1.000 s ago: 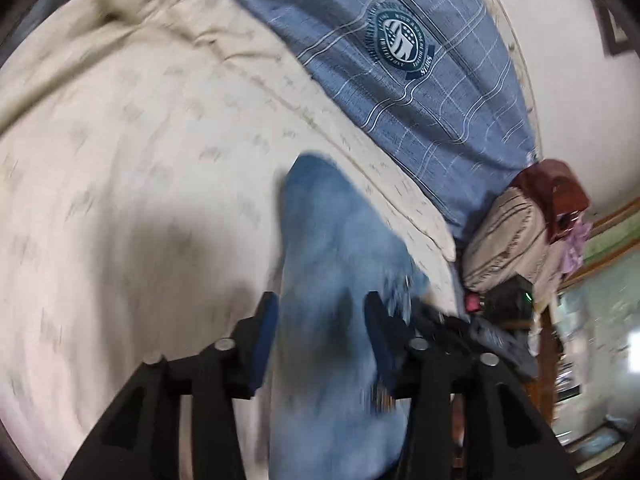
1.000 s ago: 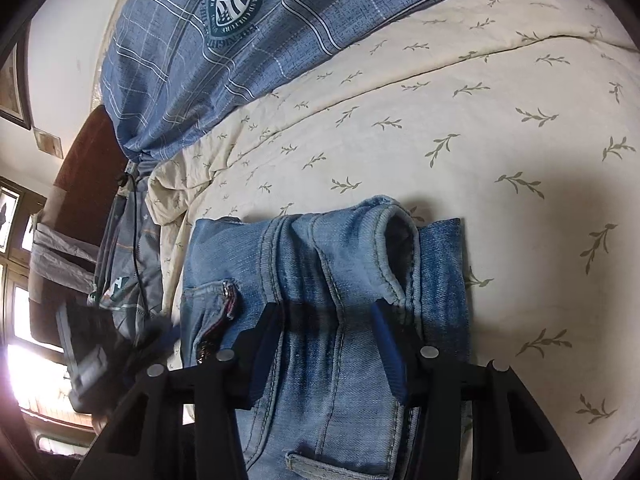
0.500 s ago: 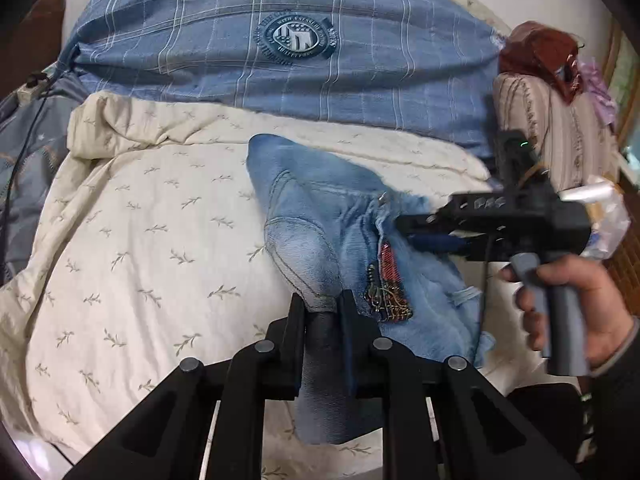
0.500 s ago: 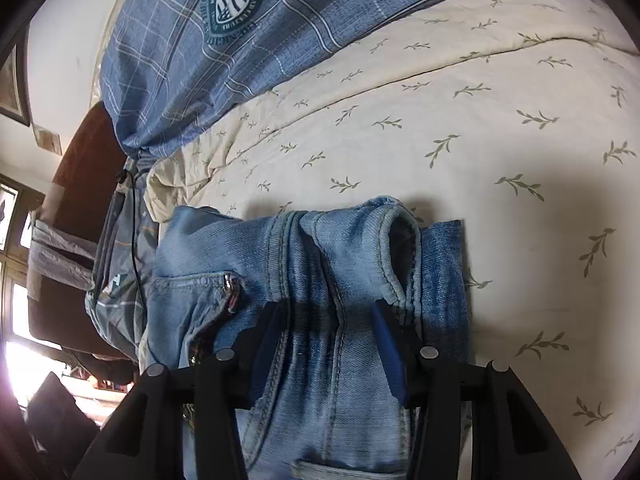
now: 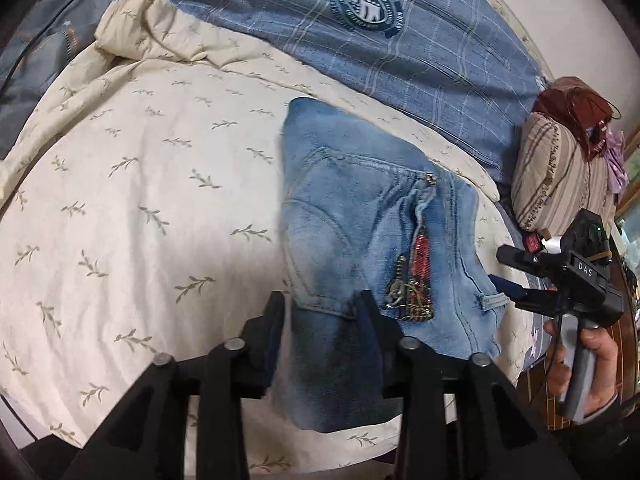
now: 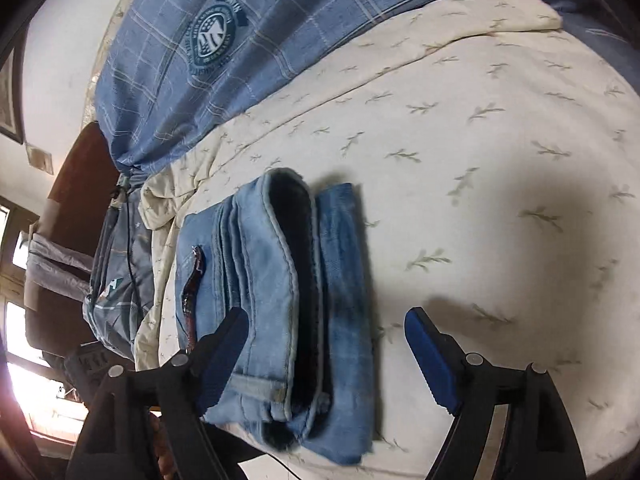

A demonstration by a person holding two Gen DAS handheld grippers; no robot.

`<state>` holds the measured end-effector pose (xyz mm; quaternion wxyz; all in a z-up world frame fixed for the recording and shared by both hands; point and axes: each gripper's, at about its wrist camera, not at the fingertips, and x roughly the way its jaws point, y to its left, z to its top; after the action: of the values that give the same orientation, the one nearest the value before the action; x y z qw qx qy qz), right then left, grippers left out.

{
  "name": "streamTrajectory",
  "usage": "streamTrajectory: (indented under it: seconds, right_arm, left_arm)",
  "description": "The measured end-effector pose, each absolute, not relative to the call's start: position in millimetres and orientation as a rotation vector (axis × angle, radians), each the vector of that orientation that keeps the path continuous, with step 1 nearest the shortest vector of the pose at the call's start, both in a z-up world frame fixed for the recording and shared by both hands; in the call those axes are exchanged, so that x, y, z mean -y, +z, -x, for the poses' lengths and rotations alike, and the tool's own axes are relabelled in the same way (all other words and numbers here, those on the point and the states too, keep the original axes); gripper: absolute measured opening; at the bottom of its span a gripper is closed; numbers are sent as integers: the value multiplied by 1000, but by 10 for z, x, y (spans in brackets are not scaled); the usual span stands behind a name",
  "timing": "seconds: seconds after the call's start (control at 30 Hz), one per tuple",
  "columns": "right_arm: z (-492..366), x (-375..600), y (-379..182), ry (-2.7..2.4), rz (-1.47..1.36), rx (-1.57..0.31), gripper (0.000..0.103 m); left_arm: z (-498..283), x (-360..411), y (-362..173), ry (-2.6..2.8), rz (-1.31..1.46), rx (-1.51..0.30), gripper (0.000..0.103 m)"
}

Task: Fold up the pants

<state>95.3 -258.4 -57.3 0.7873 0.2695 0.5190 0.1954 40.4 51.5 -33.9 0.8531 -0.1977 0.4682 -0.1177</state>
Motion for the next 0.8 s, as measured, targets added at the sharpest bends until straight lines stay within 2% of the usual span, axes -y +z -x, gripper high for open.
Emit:
streamTrajectory:
  seconds: [0.03, 0.17, 0.2, 0.23, 0.27, 0.3, 0.4, 0.43, 0.47, 0.5, 0.57, 0.67, 0.8]
  right_arm:
    - [-969, 2558, -573, 433, -582, -1107, 83]
    - [-1190, 2426, -659, 448, -595, -1118, 83]
    - [-1227, 2355, -711, 458, -568, -1146, 71]
    - [-1249, 2290, -736, 442, -522, -1170, 65]
    - [-1220, 2249, -699, 417, -484, -1161, 40]
    - [-1174, 2223, -619, 408, -453, -1147, 25]
    - [-1027, 2135, -372, 350, -311, -1089, 23]
    - [-1017, 2099, -374, 334, -260, -1093, 24]
    - [-1051, 2075, -490, 325, -233, -1138, 30]
    - [-1098, 2117, -594, 315, -262, -1176, 47]
    - [-1060, 2257, -646, 298, -364, -1166, 63]
    - [-870, 2362, -460, 333, -443, -1101, 67]
    - [-607, 2383, -210, 404, -495, -1044, 81]
  left_arm:
    - [-405, -523, -341, -247, 414, -988, 47]
    - [-441, -518, -366, -248, 386, -984, 49]
    - [-448, -507, -368, -244, 368, -982, 49]
    - [-450, -494, -366, -233, 349, -979, 49]
    - [-437, -497, -360, -229, 341, -978, 49]
    - [-437, -490, -351, -221, 329, -977, 49]
    - [-439, -463, -342, -213, 312, -969, 49]
    - [-440, -456, -339, -217, 313, -967, 49]
    - [-444, -446, -333, -218, 316, -970, 49]
    - [-446, -434, -323, -209, 312, -970, 49]
    - [-430, -427, -305, -203, 292, -964, 49]
    - [-420, -425, -309, -200, 285, -966, 49]
    - [-407, -417, -304, -196, 280, -967, 49]
